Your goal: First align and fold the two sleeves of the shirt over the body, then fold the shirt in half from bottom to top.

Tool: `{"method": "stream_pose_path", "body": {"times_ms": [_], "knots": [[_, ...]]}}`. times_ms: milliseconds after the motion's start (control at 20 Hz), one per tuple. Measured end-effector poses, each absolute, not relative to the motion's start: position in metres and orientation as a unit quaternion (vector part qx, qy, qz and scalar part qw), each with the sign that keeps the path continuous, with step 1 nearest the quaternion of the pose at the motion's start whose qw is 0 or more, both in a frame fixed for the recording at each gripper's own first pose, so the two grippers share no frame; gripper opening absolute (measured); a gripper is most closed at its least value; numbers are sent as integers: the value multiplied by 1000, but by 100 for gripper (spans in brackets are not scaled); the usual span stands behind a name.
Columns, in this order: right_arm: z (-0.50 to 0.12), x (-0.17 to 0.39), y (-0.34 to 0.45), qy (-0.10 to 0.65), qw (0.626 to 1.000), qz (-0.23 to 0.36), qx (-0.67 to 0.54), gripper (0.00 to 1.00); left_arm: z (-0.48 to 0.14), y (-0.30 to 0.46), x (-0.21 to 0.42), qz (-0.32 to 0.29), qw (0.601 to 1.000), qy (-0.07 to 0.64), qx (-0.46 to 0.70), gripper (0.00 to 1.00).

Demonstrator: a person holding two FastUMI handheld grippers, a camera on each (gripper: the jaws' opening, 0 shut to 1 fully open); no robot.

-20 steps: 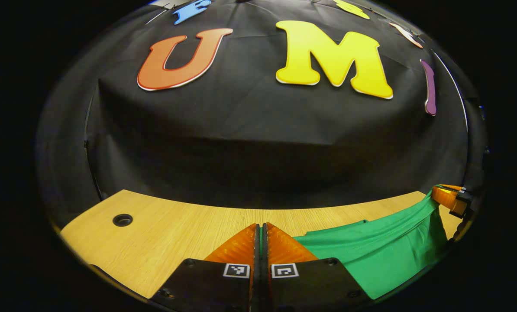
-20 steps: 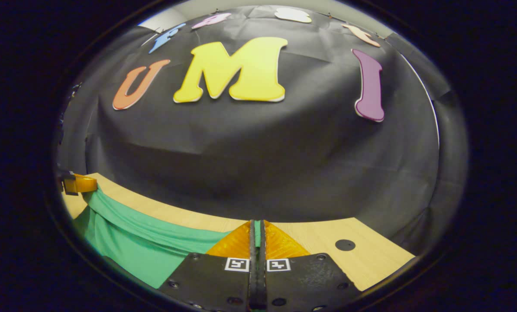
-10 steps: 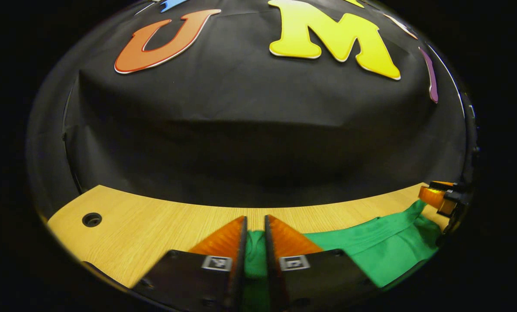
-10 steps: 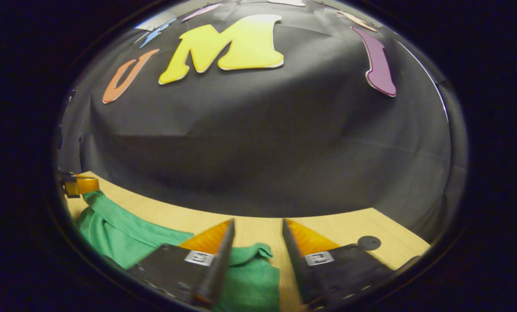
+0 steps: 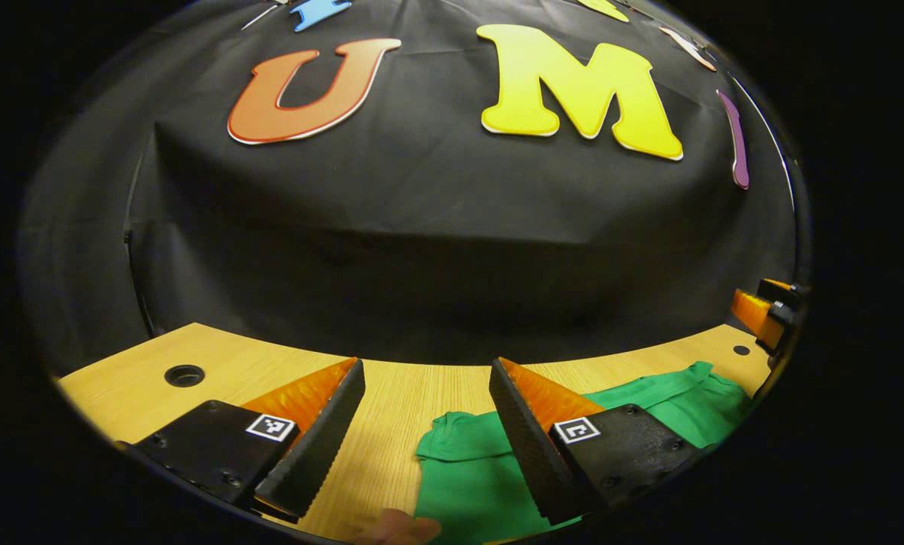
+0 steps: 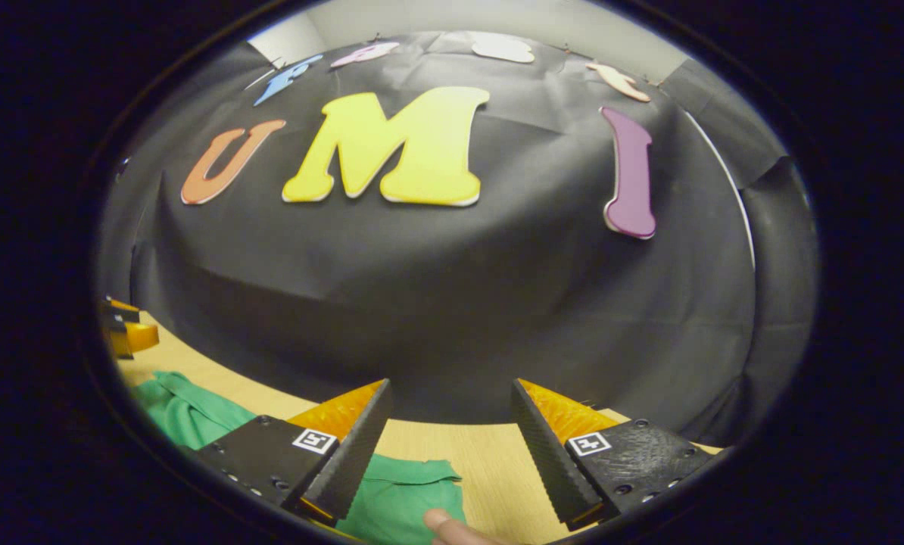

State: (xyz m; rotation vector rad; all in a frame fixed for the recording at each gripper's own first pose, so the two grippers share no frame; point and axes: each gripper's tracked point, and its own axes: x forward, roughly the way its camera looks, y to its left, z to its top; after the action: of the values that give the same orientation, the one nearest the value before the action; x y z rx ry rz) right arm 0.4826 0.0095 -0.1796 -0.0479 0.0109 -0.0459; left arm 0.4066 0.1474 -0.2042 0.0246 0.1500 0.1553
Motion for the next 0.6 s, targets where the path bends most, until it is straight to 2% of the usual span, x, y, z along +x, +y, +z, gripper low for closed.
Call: {"method": "stream_pose_path", "body": {"times_ms": [250,600], "knots": [[-157,413,34,-21,1000,-15,0,95,-201,127,356,70,995,63,21,100],[-186,322,19,-10,998,-26,-63,96,-203,102,267,80,994,74,15,100]]}}
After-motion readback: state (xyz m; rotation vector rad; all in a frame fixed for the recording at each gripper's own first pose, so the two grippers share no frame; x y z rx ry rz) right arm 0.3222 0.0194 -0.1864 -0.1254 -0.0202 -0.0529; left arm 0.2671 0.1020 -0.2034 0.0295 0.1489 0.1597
